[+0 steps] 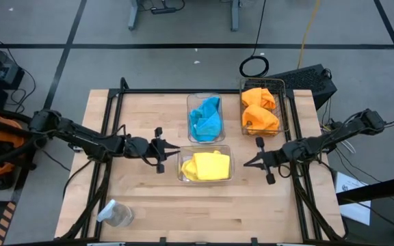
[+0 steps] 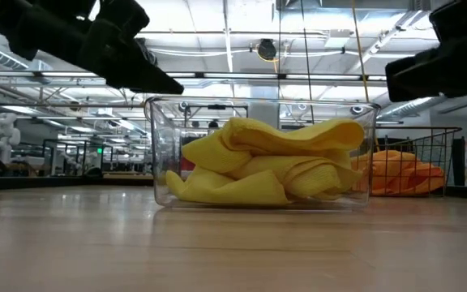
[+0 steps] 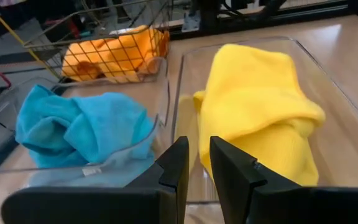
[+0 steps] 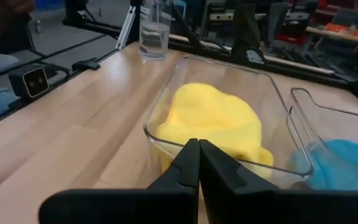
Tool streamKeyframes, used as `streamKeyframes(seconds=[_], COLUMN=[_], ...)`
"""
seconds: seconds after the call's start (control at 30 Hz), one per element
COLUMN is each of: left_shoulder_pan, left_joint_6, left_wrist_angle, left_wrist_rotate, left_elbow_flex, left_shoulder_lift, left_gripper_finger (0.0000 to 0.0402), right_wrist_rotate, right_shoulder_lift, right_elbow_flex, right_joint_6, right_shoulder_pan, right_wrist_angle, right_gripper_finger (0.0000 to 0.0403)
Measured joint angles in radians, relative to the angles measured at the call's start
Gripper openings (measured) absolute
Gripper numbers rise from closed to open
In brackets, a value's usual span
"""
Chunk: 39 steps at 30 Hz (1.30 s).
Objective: Sort microfiber towel by color & place in baskets
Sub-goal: Return to Home Position
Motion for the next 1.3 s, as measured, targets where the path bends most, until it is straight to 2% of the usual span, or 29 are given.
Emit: streamKeyframes(seconds=[0.17, 0.4, 0.6, 0.83, 0.9, 1.07, 1.3], left_shoulder_pan=[0.014, 0.015, 0.016, 0.016, 0.016, 0.016, 0.016], left_joint_6=[-0.002, 0.031, 0.039, 0.054, 0.055, 0.05, -0.002], left_wrist_angle=[0.017, 0.128, 0.127, 0.119, 0.119, 0.21, 0.331], left_wrist_rotate=[0.027, 0.046, 0.074, 0.188, 0.199, 0.196, 0.106], left_elbow_flex=[-0.043, -0.102, -0.108, -0.108, -0.108, -0.187, -0.335], left_shoulder_lift=[0.0, 0.0, -0.001, -0.003, -0.003, -0.003, -0.083], left_gripper_finger=[0.0073, 0.0073, 0.007, 0.0009, 0.0006, 0.0003, 0.0003], right_wrist_rotate=[0.0, 0.004, 0.005, 0.006, 0.006, 0.006, 0.008], right_shoulder_lift=[-0.025, -0.027, -0.027, -0.027, -0.027, -0.027, -0.027], right_elbow_flex=[-0.1, -0.1, -0.1, -0.1, -0.1, -0.1, -0.1], right_joint_6=[0.007, 0.005, 0.024, 0.034, 0.035, 0.052, 0.056], right_shoulder_pan=[-0.001, -0.002, -0.002, -0.002, -0.002, -0.002, -0.002], right_wrist_angle=[0.145, 0.114, 0.089, 0.087, 0.086, 0.086, 0.084], right_gripper_finger=[0.0, 0.0, 0.0, 0.0, 0.0, 0.0, 0.0])
